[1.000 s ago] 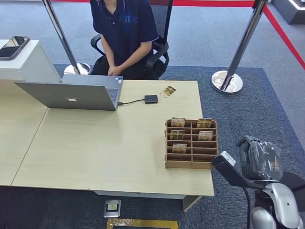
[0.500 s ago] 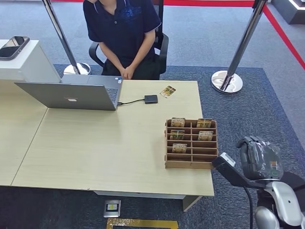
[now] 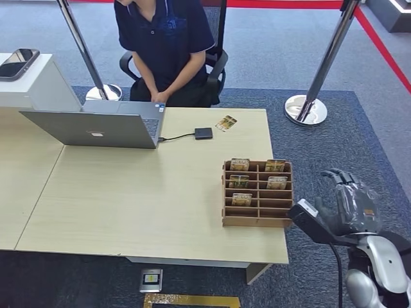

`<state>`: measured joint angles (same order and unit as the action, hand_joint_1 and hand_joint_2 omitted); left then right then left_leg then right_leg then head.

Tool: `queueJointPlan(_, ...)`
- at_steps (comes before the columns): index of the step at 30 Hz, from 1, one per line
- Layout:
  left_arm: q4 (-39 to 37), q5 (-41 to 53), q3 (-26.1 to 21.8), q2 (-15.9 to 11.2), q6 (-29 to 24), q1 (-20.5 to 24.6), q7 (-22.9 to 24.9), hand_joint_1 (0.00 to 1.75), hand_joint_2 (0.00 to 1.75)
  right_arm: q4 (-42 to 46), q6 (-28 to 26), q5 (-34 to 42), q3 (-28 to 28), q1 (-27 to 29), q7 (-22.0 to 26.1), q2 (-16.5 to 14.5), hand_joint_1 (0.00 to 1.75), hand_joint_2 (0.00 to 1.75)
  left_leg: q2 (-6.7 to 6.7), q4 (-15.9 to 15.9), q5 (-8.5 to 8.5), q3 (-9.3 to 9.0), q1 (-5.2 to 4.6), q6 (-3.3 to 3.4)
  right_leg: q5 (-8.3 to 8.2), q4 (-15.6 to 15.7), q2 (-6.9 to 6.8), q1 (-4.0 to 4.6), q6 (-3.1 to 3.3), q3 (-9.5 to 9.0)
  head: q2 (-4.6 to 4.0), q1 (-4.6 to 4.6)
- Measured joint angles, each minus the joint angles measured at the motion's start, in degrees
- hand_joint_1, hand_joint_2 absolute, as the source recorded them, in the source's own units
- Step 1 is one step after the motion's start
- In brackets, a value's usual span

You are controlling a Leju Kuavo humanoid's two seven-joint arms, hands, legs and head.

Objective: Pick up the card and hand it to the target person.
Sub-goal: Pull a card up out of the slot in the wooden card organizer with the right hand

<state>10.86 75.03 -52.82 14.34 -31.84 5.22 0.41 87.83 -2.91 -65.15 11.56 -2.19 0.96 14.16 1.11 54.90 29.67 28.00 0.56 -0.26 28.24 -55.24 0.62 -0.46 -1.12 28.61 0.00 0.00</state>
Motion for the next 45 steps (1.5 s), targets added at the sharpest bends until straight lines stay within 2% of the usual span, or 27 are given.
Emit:
queueJointPlan(3,0.00,0.02,0.03,0.00,0.03,0.01,-0.10,0.00,0.00,-0.47,0.07,-0.03,0.09,-0.23,-0.22,-0.04,1.33,1.75,-0.01,0.00,-0.01,0.01,0.00,0.00,-0.01,0.00,0.00,0.00,0.00,0.01,0.00,0.00)
queueJointPlan(10,-0.01,0.10,0.05,0.03,0.01,0.02,-0.18,0.00,0.00,-0.85,0.11,-0.26,0.13,-0.41,-0.59,0.44,1.47,1.75,0.04,0.00,0.00,-0.01,0.00,0.00,0.01,0.01,-0.03,0.00,0.00,-0.02,0.00,0.00)
queueJointPlan(25,-0.03,0.31,0.38,0.06,0.19,0.04,-0.14,0.00,0.00,-3.53,1.12,-0.62,1.19,-3.22,-0.72,0.78,1.42,1.75,0.00,0.00,-0.01,0.00,-0.01,0.00,-0.01,-0.01,0.00,-0.01,0.00,0.01,0.00,0.00)
queueJointPlan(26,-0.04,0.33,0.39,0.06,0.19,0.04,-0.11,0.00,0.00,-4.28,1.36,-0.80,1.61,-3.79,-0.73,0.69,1.30,1.75,-0.03,-0.01,-0.01,0.00,-0.01,0.00,-0.01,-0.01,0.02,-0.01,0.00,0.02,0.00,0.00)
queueJointPlan(29,-0.01,0.37,0.52,0.12,0.19,0.04,-0.09,0.00,0.00,-6.99,1.97,-1.46,3.06,-5.74,-0.78,0.35,0.65,1.75,-0.06,-0.01,0.01,-0.03,0.00,0.00,-0.01,0.00,0.07,0.00,0.00,-0.01,0.00,0.00)
queueJointPlan(30,0.02,0.37,0.60,0.14,0.22,0.04,-0.14,0.00,0.00,-7.96,2.09,-1.59,3.51,-6.43,-0.76,0.27,0.56,1.75,-0.04,0.00,0.02,-0.04,0.01,0.00,0.00,0.00,0.07,0.01,-0.01,-0.03,0.00,0.00)
queueJointPlan(38,-0.04,0.73,1.32,0.01,0.43,-0.02,-0.17,0.00,0.00,-14.07,2.72,-1.55,7.07,-10.80,-0.10,0.75,0.69,1.75,-0.10,-0.02,-0.01,-0.02,0.00,0.00,-0.06,0.01,0.09,0.00,-0.01,0.01,0.00,0.00)
queueJointPlan(42,-0.09,0.78,1.40,0.02,0.42,-0.01,-0.04,0.00,0.00,-15.80,2.81,-0.90,8.16,-11.66,0.43,1.15,0.94,1.75,-0.05,-0.01,-0.01,-0.02,0.00,0.00,-0.04,0.01,0.05,0.00,-0.02,-0.01,0.00,0.00)
queueJointPlan(45,-0.07,0.69,1.37,0.06,0.44,-0.03,0.09,0.00,0.00,-17.02,2.80,-0.63,8.82,-12.22,0.59,1.26,1.00,1.75,0.02,0.00,0.02,-0.03,0.00,0.00,0.00,0.00,0.01,0.00,-0.03,-0.04,0.00,0.00)
